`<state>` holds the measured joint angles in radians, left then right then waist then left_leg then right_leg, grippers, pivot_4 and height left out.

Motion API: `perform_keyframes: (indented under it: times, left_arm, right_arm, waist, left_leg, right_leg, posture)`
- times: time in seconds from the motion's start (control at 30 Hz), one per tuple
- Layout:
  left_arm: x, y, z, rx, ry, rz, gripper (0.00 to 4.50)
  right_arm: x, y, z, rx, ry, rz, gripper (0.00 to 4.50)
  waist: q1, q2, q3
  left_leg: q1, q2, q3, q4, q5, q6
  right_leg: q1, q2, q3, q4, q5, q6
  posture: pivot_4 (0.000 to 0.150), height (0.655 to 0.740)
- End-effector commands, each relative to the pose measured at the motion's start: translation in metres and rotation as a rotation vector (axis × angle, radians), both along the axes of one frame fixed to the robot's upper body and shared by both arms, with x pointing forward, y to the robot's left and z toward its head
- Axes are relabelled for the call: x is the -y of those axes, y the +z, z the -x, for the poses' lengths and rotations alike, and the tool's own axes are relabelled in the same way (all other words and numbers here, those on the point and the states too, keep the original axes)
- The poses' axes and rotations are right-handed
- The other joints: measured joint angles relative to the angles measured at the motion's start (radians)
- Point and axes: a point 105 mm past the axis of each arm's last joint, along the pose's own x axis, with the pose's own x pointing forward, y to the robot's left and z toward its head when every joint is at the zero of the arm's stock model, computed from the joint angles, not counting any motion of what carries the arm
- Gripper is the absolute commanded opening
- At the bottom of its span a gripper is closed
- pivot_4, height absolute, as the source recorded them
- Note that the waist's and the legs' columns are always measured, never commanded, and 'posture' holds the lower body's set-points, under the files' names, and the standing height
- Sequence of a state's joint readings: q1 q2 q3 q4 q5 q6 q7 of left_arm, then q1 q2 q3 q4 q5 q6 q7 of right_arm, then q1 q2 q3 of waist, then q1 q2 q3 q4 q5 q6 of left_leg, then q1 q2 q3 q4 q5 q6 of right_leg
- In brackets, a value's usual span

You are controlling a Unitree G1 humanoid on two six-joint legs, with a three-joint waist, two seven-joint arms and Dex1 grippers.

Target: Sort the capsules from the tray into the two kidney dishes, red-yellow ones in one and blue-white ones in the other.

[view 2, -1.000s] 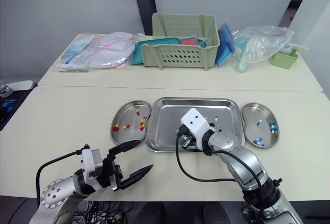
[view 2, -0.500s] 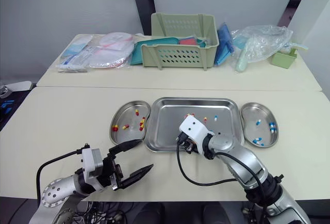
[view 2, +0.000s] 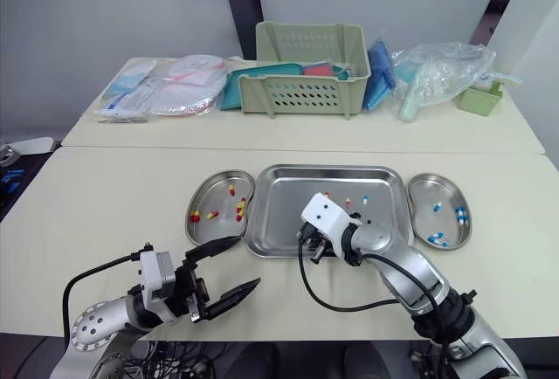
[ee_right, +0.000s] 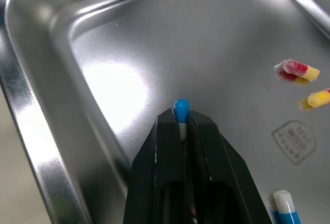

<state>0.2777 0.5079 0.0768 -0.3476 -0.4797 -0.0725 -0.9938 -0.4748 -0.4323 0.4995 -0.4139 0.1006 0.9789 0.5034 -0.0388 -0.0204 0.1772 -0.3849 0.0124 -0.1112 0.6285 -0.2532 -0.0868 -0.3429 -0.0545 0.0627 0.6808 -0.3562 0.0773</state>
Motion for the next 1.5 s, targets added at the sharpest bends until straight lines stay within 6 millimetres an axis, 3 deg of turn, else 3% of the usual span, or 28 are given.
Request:
perform_keyframes:
  times: [0.03,0.3,0.53,0.67,0.8,0.97,1.0,1.2,1.27,1.43,1.5]
  left_arm:
    - [0.002,0.004,0.001,0.002,-0.029,0.005,4.50]
    - [0.018,0.014,0.009,0.017,-0.231,0.007,4.50]
    - [0.034,0.026,0.008,0.084,-0.328,0.039,4.50]
    - [0.040,0.023,0.012,0.089,-0.375,0.045,4.50]
    - [0.045,0.022,0.014,0.087,-0.379,0.055,4.50]
    - [0.047,0.024,0.014,0.094,-0.373,0.066,4.50]
    - [0.047,0.024,0.014,0.095,-0.372,0.066,4.50]
    - [0.045,0.025,0.012,0.092,-0.345,0.078,4.50]
    - [0.043,0.025,0.010,0.079,-0.320,0.089,4.50]
    - [0.029,0.031,0.001,0.067,-0.184,0.085,4.50]
    - [0.019,0.032,-0.005,0.054,-0.085,0.073,4.50]
  right_arm:
    - [-0.003,0.038,0.006,0.107,0.068,-0.079,0.04]
    - [0.050,0.065,0.049,0.122,0.040,-0.242,0.04]
    - [0.138,0.062,0.053,0.136,-0.286,-0.238,0.04]
    - [0.199,0.052,0.052,0.137,-0.505,-0.208,0.04]
    - [0.226,0.039,0.047,0.106,-0.607,-0.194,0.04]
    - [0.230,0.037,0.041,0.099,-0.641,-0.217,0.04]
    - [0.230,0.037,0.040,0.101,-0.641,-0.217,0.65]
    - [0.230,0.044,0.036,0.134,-0.648,-0.223,2.06]
    - [0.231,0.047,0.036,0.147,-0.652,-0.225,2.71]
    - [0.229,0.057,0.038,0.244,-0.580,-0.170,3.98]
    - [0.228,0.057,0.042,0.274,-0.536,-0.134,3.98]
  waist:
    - [0.000,0.000,0.000]
    - [0.012,0.000,0.000]
    - [0.005,0.001,0.001]
    - [0.007,0.001,0.001]
    - [0.004,0.001,0.001]
    - [0.005,0.001,0.001]
    - [0.005,0.001,0.001]
    - [0.007,0.002,0.001]
    - [0.007,0.002,0.001]
    - [0.007,0.002,0.001]
    - [0.007,0.002,0.001]
  left_leg:
    - [0.000,0.000,0.000,0.000,0.000,0.000]
    - [-0.006,0.000,-0.002,0.001,0.000,0.000]
    - [-0.005,0.000,-0.001,0.001,0.000,0.000]
    - [-0.004,0.000,-0.001,0.001,0.000,0.000]
    - [-0.001,0.000,0.001,0.000,0.000,0.000]
    - [-0.001,0.000,0.002,0.001,0.000,0.000]
    - [-0.001,0.000,0.002,0.001,0.000,0.000]
    - [-0.001,0.000,0.002,0.001,0.000,0.000]
    - [-0.001,0.000,0.002,0.001,0.000,0.000]
    - [-0.001,0.000,0.002,0.001,0.000,0.000]
    - [-0.001,0.000,0.002,0.001,0.000,0.000]
  right_leg:
    - [0.000,0.000,0.000,0.000,0.000,0.000]
    - [-0.002,0.000,-0.002,-0.001,0.000,0.000]
    - [-0.001,0.000,-0.002,-0.001,0.000,0.000]
    - [0.000,0.000,-0.002,-0.001,0.000,0.000]
    - [0.001,0.000,0.000,-0.001,0.000,0.000]
    - [0.002,0.000,0.001,-0.001,0.000,0.000]
    - [0.002,0.000,0.000,-0.001,0.000,0.000]
    - [0.002,0.000,0.000,-0.001,0.000,0.000]
    - [0.002,0.000,0.001,-0.001,0.000,0.000]
    - [0.002,0.000,0.001,-0.001,0.000,0.000]
    - [0.002,0.000,0.001,-0.001,0.000,0.000]
  posture:
    - [0.150,0.7390]
    - [0.150,0.7390]
    - [0.150,0.7390]
    - [0.150,0.7390]
    - [0.150,0.7390]
    - [0.150,0.7390]
    - [0.150,0.7390]
    - [0.150,0.7390]
    - [0.150,0.7390]
    - [0.150,0.7390]
    - [0.150,0.7390]
